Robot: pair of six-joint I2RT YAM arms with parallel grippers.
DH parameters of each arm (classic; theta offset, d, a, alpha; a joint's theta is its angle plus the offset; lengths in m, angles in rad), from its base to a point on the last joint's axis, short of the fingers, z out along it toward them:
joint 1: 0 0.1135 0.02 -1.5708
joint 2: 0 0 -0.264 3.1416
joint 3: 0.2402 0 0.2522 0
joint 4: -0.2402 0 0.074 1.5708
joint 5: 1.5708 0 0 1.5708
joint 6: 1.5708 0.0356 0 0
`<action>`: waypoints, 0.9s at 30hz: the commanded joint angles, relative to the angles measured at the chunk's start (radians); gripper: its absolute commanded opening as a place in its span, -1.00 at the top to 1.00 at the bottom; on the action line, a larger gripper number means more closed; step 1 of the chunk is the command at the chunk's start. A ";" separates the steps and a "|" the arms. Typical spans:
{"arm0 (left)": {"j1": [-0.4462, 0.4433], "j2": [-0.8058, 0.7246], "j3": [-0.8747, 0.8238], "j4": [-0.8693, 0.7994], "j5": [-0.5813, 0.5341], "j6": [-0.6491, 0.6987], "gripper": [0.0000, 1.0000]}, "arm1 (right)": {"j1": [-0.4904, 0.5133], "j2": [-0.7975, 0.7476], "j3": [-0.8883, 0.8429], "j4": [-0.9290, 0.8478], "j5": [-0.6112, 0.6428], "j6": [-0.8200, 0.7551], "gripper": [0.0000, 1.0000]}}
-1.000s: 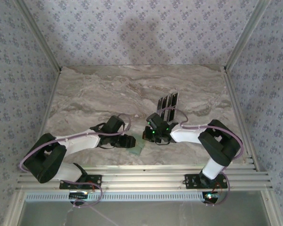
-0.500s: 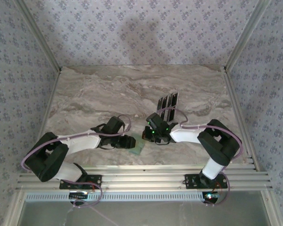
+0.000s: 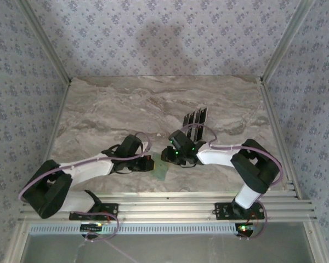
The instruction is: Put the credit cards into the card holder
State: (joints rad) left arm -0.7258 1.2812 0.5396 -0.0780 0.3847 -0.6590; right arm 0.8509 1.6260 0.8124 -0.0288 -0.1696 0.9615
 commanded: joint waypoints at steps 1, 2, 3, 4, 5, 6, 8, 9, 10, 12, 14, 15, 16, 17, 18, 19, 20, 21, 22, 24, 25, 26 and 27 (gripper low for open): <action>0.002 -0.104 -0.009 0.027 -0.080 -0.020 1.00 | 0.036 -0.106 0.068 -0.140 0.067 -0.034 -0.08; 0.001 -0.132 -0.013 0.023 -0.099 -0.026 1.00 | 0.044 -0.125 0.082 -0.173 0.091 -0.036 -0.11; 0.001 -0.156 -0.016 0.021 -0.114 -0.029 1.00 | 0.050 -0.138 0.093 -0.200 0.113 -0.040 -0.12; 0.000 -0.179 -0.020 0.017 -0.129 -0.031 1.00 | 0.057 -0.153 0.106 -0.228 0.136 -0.042 -0.13; 0.001 -0.201 -0.021 0.009 -0.145 -0.034 1.00 | 0.064 -0.163 0.120 -0.247 0.155 -0.042 -0.14; 0.001 -0.216 -0.021 0.003 -0.155 -0.034 1.00 | 0.070 -0.171 0.130 -0.259 0.167 -0.043 -0.14; 0.001 -0.244 -0.023 -0.004 -0.165 -0.035 1.00 | 0.083 -0.179 0.158 -0.279 0.185 -0.042 -0.15; 0.001 -0.253 -0.023 -0.006 -0.167 -0.035 1.00 | 0.088 -0.177 0.173 -0.290 0.194 -0.043 -0.15; 0.001 -0.263 -0.022 -0.010 -0.168 -0.035 1.00 | 0.094 -0.176 0.187 -0.300 0.203 -0.044 -0.15; 0.002 -0.275 -0.020 -0.017 -0.173 -0.036 1.00 | 0.102 -0.171 0.205 -0.304 0.212 -0.044 -0.15; 0.001 -0.282 -0.016 -0.025 -0.173 -0.032 1.00 | 0.109 -0.162 0.221 -0.308 0.211 -0.043 -0.14; 0.000 -0.285 -0.015 -0.025 -0.173 -0.033 1.00 | 0.113 -0.157 0.228 -0.310 0.213 -0.044 -0.14; 0.001 -0.288 -0.015 -0.025 -0.173 -0.032 1.00 | 0.117 -0.148 0.234 -0.313 0.214 -0.043 -0.14; 0.001 -0.292 -0.015 -0.025 -0.173 -0.032 1.00 | 0.119 -0.143 0.238 -0.313 0.214 -0.043 -0.13; 0.001 -0.295 -0.016 -0.025 -0.173 -0.034 1.00 | 0.122 -0.136 0.241 -0.312 0.213 -0.041 -0.13; 0.002 -0.299 -0.017 -0.023 -0.172 -0.034 1.00 | 0.124 -0.127 0.242 -0.310 0.213 -0.040 -0.13; 0.001 -0.302 -0.016 -0.025 -0.171 -0.034 1.00 | 0.126 -0.120 0.243 -0.306 0.214 -0.037 -0.12; 0.000 -0.306 -0.016 -0.026 -0.172 -0.034 1.00 | 0.125 -0.113 0.245 -0.300 0.210 -0.036 -0.12; 0.001 -0.310 -0.017 -0.028 -0.172 -0.036 1.00 | 0.127 -0.106 0.246 -0.293 0.209 -0.034 -0.11; 0.002 -0.318 -0.016 -0.031 -0.172 -0.035 1.00 | 0.129 -0.090 0.252 -0.284 0.202 -0.031 -0.10; 0.002 -0.321 -0.015 -0.031 -0.172 -0.035 1.00 | 0.132 -0.082 0.256 -0.280 0.201 -0.033 -0.10; 0.001 -0.323 -0.015 -0.031 -0.170 -0.036 1.00 | 0.134 -0.074 0.262 -0.276 0.201 -0.033 -0.09; 0.001 -0.325 -0.015 -0.031 -0.168 -0.035 1.00 | 0.135 -0.069 0.264 -0.274 0.202 -0.033 -0.09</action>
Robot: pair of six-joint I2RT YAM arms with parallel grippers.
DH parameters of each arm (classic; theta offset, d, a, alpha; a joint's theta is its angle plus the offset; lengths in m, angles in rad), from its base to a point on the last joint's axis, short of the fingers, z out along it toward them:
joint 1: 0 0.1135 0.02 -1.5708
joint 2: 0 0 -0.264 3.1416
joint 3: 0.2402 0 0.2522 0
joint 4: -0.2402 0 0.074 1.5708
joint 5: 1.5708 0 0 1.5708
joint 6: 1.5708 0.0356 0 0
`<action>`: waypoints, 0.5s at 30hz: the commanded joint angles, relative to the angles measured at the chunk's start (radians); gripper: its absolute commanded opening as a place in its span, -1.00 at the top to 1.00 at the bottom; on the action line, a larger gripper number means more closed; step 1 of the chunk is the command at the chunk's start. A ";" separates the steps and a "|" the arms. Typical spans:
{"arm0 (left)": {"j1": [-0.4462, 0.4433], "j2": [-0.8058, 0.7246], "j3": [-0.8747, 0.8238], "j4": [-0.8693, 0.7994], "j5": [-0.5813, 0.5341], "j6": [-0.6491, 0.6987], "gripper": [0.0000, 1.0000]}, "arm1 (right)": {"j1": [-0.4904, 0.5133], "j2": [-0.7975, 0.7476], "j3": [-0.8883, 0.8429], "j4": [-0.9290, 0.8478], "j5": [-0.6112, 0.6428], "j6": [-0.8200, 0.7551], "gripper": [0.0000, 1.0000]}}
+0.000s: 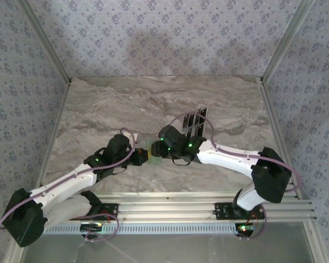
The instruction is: Put the credit cards into the card holder
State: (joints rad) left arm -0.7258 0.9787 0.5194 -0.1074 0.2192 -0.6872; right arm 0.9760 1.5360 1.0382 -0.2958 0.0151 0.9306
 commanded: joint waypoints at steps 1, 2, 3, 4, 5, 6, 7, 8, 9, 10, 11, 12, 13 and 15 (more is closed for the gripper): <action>0.002 -0.023 0.005 -0.002 -0.003 -0.005 1.00 | 0.010 0.029 0.045 -0.005 0.017 -0.004 -0.08; 0.001 -0.023 0.006 -0.002 -0.003 -0.006 1.00 | 0.012 0.033 0.049 -0.003 0.017 -0.005 -0.08; 0.002 -0.021 0.006 -0.003 -0.003 -0.005 1.00 | 0.012 0.036 0.049 0.003 0.015 -0.005 -0.08; 0.001 -0.020 0.006 -0.003 -0.001 -0.006 1.00 | 0.013 0.035 0.049 0.009 0.014 -0.006 -0.08; 0.001 -0.020 0.005 -0.002 0.001 -0.005 1.00 | 0.014 0.035 0.049 0.015 0.017 -0.006 -0.08; 0.001 -0.019 0.004 -0.001 0.003 -0.006 1.00 | 0.015 0.035 0.049 0.022 0.016 -0.008 -0.08; 0.000 -0.018 0.004 0.000 0.003 -0.006 1.00 | 0.016 0.036 0.049 0.025 0.015 -0.008 -0.08; 0.001 -0.018 0.004 -0.001 0.003 -0.003 1.00 | 0.016 0.036 0.049 0.028 0.015 -0.010 -0.08; 0.001 -0.018 0.004 -0.002 0.003 -0.003 1.00 | 0.018 0.035 0.049 0.031 0.017 -0.011 -0.08; 0.000 -0.018 0.004 -0.002 0.003 -0.003 1.00 | 0.018 0.035 0.049 0.031 0.018 -0.010 -0.08; 0.001 -0.018 0.004 0.000 0.005 -0.002 1.00 | 0.018 0.037 0.048 0.033 0.016 -0.011 -0.09; 0.001 -0.018 0.005 0.001 0.005 -0.003 1.00 | 0.017 0.039 0.046 0.036 0.015 -0.012 -0.09; 0.001 -0.017 0.004 0.003 0.004 -0.002 1.00 | 0.018 0.043 0.046 0.039 0.013 -0.011 -0.09; 0.001 -0.015 0.002 0.008 0.008 -0.003 1.00 | 0.017 0.056 0.052 0.037 0.006 -0.012 -0.09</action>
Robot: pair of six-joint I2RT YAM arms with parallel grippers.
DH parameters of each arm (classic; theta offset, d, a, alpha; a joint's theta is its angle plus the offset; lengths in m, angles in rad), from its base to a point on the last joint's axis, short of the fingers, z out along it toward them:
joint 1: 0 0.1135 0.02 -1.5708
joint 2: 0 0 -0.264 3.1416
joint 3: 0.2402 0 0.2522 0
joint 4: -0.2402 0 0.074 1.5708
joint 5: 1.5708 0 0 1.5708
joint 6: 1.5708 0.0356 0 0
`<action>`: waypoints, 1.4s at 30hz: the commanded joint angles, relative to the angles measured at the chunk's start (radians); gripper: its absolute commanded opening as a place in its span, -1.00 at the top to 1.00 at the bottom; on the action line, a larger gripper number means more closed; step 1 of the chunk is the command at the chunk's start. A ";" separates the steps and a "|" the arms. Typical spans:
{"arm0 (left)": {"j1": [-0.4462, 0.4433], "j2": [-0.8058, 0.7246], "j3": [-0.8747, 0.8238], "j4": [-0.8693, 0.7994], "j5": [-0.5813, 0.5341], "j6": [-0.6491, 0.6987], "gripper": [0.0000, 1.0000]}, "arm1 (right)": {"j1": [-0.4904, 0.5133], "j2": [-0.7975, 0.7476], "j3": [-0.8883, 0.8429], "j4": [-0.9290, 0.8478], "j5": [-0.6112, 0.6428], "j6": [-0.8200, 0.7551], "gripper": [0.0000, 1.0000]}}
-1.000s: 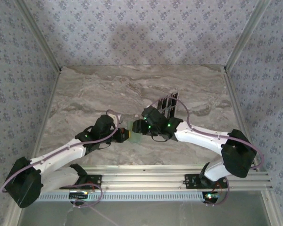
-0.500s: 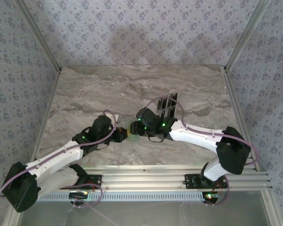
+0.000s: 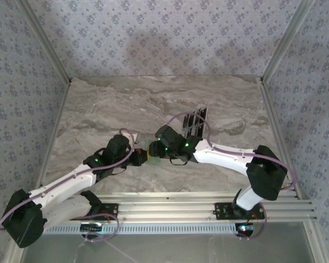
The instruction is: Put the credit cards into the card holder
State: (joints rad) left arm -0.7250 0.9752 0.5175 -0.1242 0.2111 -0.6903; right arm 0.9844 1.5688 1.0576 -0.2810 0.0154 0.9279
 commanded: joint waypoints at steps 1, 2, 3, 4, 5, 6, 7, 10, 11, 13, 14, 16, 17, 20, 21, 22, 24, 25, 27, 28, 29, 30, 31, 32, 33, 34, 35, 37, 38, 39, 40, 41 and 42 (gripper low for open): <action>0.000 -0.012 0.004 0.024 0.016 0.001 1.00 | 0.008 0.030 0.035 0.016 0.006 -0.009 -0.07; 0.000 -0.011 0.006 0.026 0.014 0.000 1.00 | 0.008 0.037 0.036 0.011 0.008 -0.009 -0.02; 0.000 -0.010 0.006 0.026 0.014 -0.001 1.00 | 0.006 0.042 0.035 0.007 0.010 -0.009 0.08; 0.001 -0.009 0.006 0.025 0.012 -0.001 1.00 | 0.004 0.046 0.032 0.006 0.010 -0.009 0.19; 0.000 -0.010 0.006 0.022 0.008 -0.002 1.00 | 0.003 0.048 0.027 0.004 0.012 -0.009 0.32; 0.001 -0.010 0.007 0.020 0.006 -0.001 1.00 | 0.002 0.047 0.019 0.006 0.011 -0.008 0.44; 0.001 -0.009 0.006 0.020 0.004 -0.003 1.00 | 0.000 0.046 0.012 0.007 0.010 -0.009 0.54; 0.000 -0.009 0.003 0.013 -0.013 -0.006 1.00 | -0.005 0.030 -0.015 0.013 0.007 -0.011 0.83; 0.001 -0.012 0.000 0.013 -0.019 -0.009 1.00 | -0.009 0.022 -0.024 0.013 0.005 -0.013 0.92; 0.000 -0.014 -0.003 0.012 -0.033 -0.015 1.00 | -0.016 0.007 -0.042 0.009 0.005 -0.018 1.00; 0.000 -0.016 -0.004 0.012 -0.038 -0.017 1.00 | -0.020 -0.003 -0.053 0.005 0.006 -0.020 1.00; 0.000 -0.019 -0.010 0.012 -0.050 -0.021 1.00 | -0.030 -0.022 -0.077 0.002 0.006 -0.021 1.00; 0.000 -0.020 -0.012 0.011 -0.055 -0.023 1.00 | -0.037 -0.034 -0.091 0.002 0.006 -0.022 1.00; 0.000 -0.023 -0.013 0.009 -0.061 -0.023 1.00 | -0.052 -0.063 -0.123 0.003 0.005 -0.023 1.00; 0.000 -0.023 -0.014 0.009 -0.064 -0.023 1.00 | -0.058 -0.070 -0.130 0.002 0.004 -0.024 1.00; 0.000 -0.021 -0.016 0.009 -0.066 -0.023 1.00 | -0.060 -0.076 -0.134 0.000 0.003 -0.025 1.00; 0.001 -0.020 -0.017 0.009 -0.067 -0.022 1.00 | -0.062 -0.084 -0.137 0.012 -0.003 -0.029 1.00; 0.001 -0.018 -0.019 0.009 -0.067 -0.020 1.00 | -0.063 -0.087 -0.133 0.015 -0.006 -0.030 1.00; 0.001 -0.021 -0.021 0.011 -0.068 -0.021 1.00 | -0.057 -0.087 -0.117 0.023 -0.013 -0.032 0.60; 0.001 -0.020 -0.019 0.011 -0.068 -0.021 1.00 | -0.054 -0.085 -0.108 0.026 -0.015 -0.032 0.47; 0.000 -0.020 -0.019 0.011 -0.068 -0.021 1.00 | -0.048 -0.081 -0.096 0.029 -0.016 -0.032 0.35; 0.001 -0.019 -0.017 0.011 -0.068 -0.021 1.00 | -0.044 -0.077 -0.082 0.027 -0.017 -0.031 0.24; 0.000 -0.020 -0.017 0.010 -0.066 -0.021 1.00 | -0.040 -0.070 -0.070 0.027 -0.020 -0.031 0.18; 0.000 -0.020 -0.016 0.011 -0.065 -0.020 1.00 | -0.036 -0.063 -0.056 0.027 -0.022 -0.031 0.12; 0.000 -0.020 -0.015 0.010 -0.064 -0.019 1.00 | -0.032 -0.054 -0.043 0.027 -0.023 -0.032 0.08; 0.000 -0.019 -0.014 0.009 -0.062 -0.018 1.00 | -0.030 -0.048 -0.033 0.029 -0.023 -0.032 0.07; 0.001 -0.019 -0.013 0.009 -0.061 -0.018 1.00 | -0.026 -0.039 -0.022 0.032 -0.025 -0.033 0.06; 0.001 -0.019 -0.013 0.009 -0.060 -0.017 1.00 | -0.022 -0.024 -0.006 0.040 -0.030 -0.033 0.05; -0.001 -0.019 -0.013 0.008 -0.061 -0.017 1.00 | -0.021 -0.018 0.002 0.044 -0.031 -0.033 0.05; 0.000 -0.020 -0.013 0.010 -0.060 -0.016 1.00 | -0.017 -0.008 0.009 0.048 -0.034 -0.032 0.05; 0.000 -0.020 -0.012 0.010 -0.059 -0.017 1.00 | -0.017 0.000 0.015 0.052 -0.038 -0.030 0.05; 0.000 -0.020 -0.011 0.010 -0.059 -0.015 1.00 | -0.013 0.011 0.022 0.054 -0.040 -0.027 0.05; 0.001 -0.020 -0.010 0.011 -0.058 -0.015 1.00 | -0.011 0.022 0.028 0.054 -0.041 -0.027 0.05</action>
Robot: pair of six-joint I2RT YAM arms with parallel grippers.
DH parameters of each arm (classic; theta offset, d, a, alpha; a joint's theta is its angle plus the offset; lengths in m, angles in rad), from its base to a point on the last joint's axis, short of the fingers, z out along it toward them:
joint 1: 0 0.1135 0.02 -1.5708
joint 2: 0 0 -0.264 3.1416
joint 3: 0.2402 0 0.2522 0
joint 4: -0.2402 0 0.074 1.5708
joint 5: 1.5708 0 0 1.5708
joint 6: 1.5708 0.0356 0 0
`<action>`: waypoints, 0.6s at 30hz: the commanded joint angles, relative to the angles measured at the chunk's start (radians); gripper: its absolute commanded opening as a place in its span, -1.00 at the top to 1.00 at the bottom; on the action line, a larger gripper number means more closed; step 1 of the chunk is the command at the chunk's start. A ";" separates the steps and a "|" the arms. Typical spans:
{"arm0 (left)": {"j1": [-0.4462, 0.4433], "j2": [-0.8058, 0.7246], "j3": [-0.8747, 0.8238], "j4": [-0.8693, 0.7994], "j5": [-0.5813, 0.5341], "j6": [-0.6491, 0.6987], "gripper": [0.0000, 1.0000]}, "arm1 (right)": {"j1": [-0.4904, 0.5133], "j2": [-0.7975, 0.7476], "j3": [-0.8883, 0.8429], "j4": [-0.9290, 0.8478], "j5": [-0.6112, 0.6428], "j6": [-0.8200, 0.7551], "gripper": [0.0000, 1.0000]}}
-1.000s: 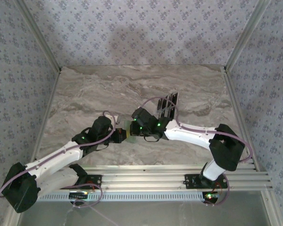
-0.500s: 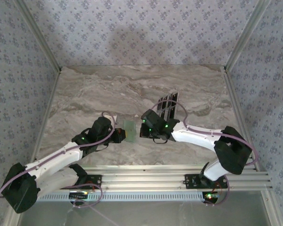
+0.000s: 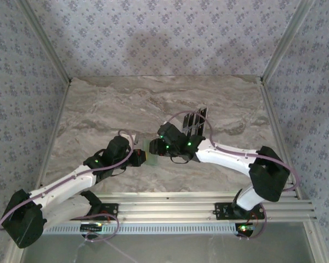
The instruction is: Put the credit cards into the card holder
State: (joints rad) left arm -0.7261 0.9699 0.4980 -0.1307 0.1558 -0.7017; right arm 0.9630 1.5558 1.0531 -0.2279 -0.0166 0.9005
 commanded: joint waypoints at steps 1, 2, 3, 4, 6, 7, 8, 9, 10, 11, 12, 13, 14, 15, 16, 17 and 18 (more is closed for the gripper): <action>0.001 -0.016 0.010 0.018 -0.002 -0.005 1.00 | 0.013 0.046 0.038 0.003 -0.011 0.002 0.05; 0.001 -0.017 0.012 0.020 -0.002 -0.005 1.00 | 0.014 0.057 0.041 0.006 -0.014 0.005 0.05; 0.001 -0.016 0.013 0.023 -0.002 -0.007 1.00 | 0.017 0.068 0.039 0.009 -0.017 0.009 0.05; 0.002 -0.016 0.016 0.024 -0.004 -0.007 1.00 | 0.017 0.075 0.036 0.012 -0.019 0.012 0.05; 0.001 -0.016 0.021 0.026 -0.003 -0.008 1.00 | 0.019 0.090 0.023 0.019 -0.021 0.021 0.07; 0.002 -0.017 0.022 0.026 -0.003 -0.007 1.00 | 0.019 0.093 0.014 0.024 -0.021 0.026 0.09; 0.002 -0.016 0.024 0.025 -0.004 -0.006 1.00 | 0.019 0.092 0.002 0.030 -0.020 0.031 0.10; 0.002 -0.017 0.025 0.025 -0.003 -0.006 1.00 | 0.018 0.091 -0.011 0.037 -0.020 0.036 0.12; 0.001 -0.015 0.027 0.025 -0.003 -0.006 1.00 | 0.018 0.090 -0.022 0.042 -0.017 0.041 0.15; 0.001 -0.015 0.027 0.025 -0.002 -0.006 1.00 | 0.016 0.088 -0.030 0.044 -0.015 0.044 0.18; 0.001 -0.015 0.028 0.024 -0.001 -0.006 1.00 | 0.014 0.086 -0.038 0.049 -0.016 0.046 0.24; 0.001 -0.015 0.027 0.023 -0.002 -0.006 1.00 | 0.011 0.085 -0.041 0.047 -0.013 0.045 0.31; 0.002 -0.016 0.026 0.023 -0.002 -0.007 1.00 | 0.008 0.086 -0.042 0.044 -0.009 0.045 0.36; 0.001 -0.017 0.025 0.023 -0.002 -0.008 1.00 | 0.005 0.086 -0.043 0.042 -0.008 0.044 0.44; 0.002 -0.017 0.025 0.023 -0.002 -0.009 1.00 | 0.002 0.087 -0.045 0.044 -0.009 0.042 0.52; 0.002 -0.016 0.024 0.023 -0.001 -0.009 1.00 | -0.001 0.087 -0.047 0.045 -0.015 0.041 0.60; 0.001 -0.018 0.023 0.023 -0.001 -0.011 1.00 | -0.002 0.090 -0.047 0.047 -0.016 0.039 0.68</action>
State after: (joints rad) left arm -0.7265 0.9703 0.4980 -0.1493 0.1490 -0.7017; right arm 0.9737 1.6352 1.0336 -0.1337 -0.0528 0.9375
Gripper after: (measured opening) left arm 0.047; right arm 0.181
